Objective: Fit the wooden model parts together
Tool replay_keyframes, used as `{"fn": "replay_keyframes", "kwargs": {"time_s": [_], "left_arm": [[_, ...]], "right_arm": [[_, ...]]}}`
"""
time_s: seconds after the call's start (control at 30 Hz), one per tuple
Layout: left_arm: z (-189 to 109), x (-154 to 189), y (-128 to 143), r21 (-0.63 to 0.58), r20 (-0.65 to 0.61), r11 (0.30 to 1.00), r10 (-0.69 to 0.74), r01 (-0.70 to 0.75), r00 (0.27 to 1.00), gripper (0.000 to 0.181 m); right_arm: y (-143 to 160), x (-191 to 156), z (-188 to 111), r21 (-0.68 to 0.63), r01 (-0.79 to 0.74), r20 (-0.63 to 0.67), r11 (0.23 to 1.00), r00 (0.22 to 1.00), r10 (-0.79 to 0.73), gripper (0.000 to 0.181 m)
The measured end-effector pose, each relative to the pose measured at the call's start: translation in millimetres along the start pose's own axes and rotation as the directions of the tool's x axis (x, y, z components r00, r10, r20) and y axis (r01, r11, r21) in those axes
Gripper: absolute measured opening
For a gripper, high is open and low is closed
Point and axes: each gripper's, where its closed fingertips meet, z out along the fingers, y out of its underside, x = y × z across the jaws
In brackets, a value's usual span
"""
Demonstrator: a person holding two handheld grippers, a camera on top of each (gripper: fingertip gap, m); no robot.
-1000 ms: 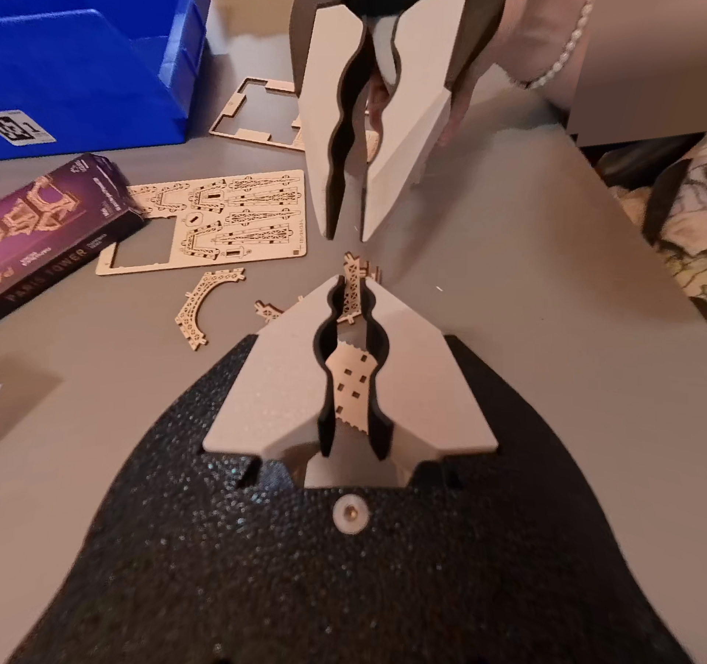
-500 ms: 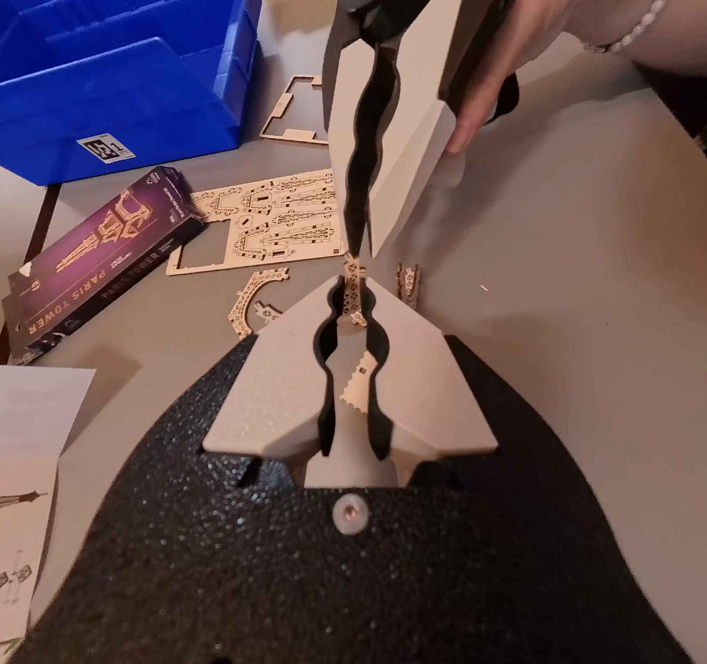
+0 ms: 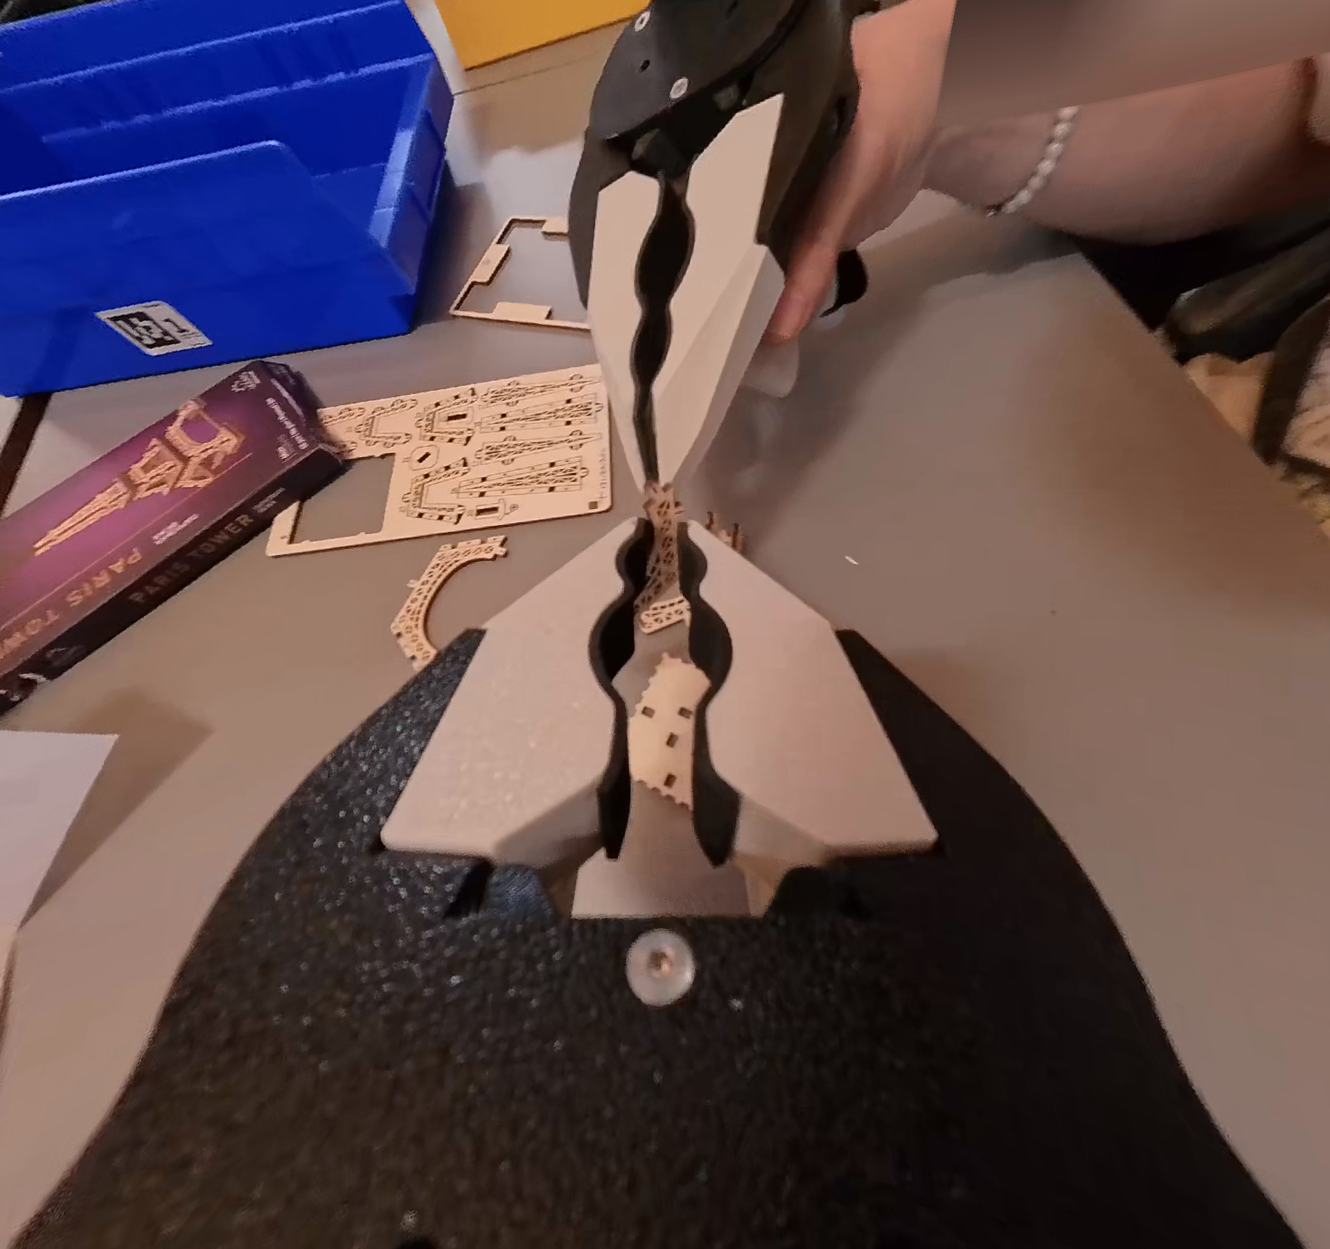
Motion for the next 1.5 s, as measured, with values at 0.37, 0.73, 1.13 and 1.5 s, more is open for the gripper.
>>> {"fn": "replay_keyframes", "kwargs": {"time_s": [0.37, 0.73, 1.13, 1.5], "left_arm": [[2.5, -3.8, 0.9, -0.043, 0.037, 0.998, 0.039, -0.037, 0.999, 0.004], [2.8, -5.8, -0.5, -0.078, 0.085, 0.994, 0.087, -0.08, 0.993, 0.004], [-5.3, 3.3, -5.1, -0.032, -0.161, 0.998, 0.051, -0.057, 0.986, 0.006], [-6.1, 7.2, -20.9, 0.037, -0.463, 0.997, -0.04, 0.065, 0.885, 0.007]], "right_arm": [[-6.0, -2.7, 3.6, 0.004, 0.055, -0.064, 0.998, 0.996, -0.055, 0.004], [-7.6, -2.1, 2.1, 0.034, 0.036, -0.095, 0.999, 0.995, -0.033, 0.002], [-6.1, -4.7, -6.8, 0.097, -0.104, -0.06, 0.99, 0.992, 0.11, 0.0], [-9.7, -14.0, -12.7, 0.136, -0.039, -0.087, 0.99, 0.995, 0.052, 0.0]]}}
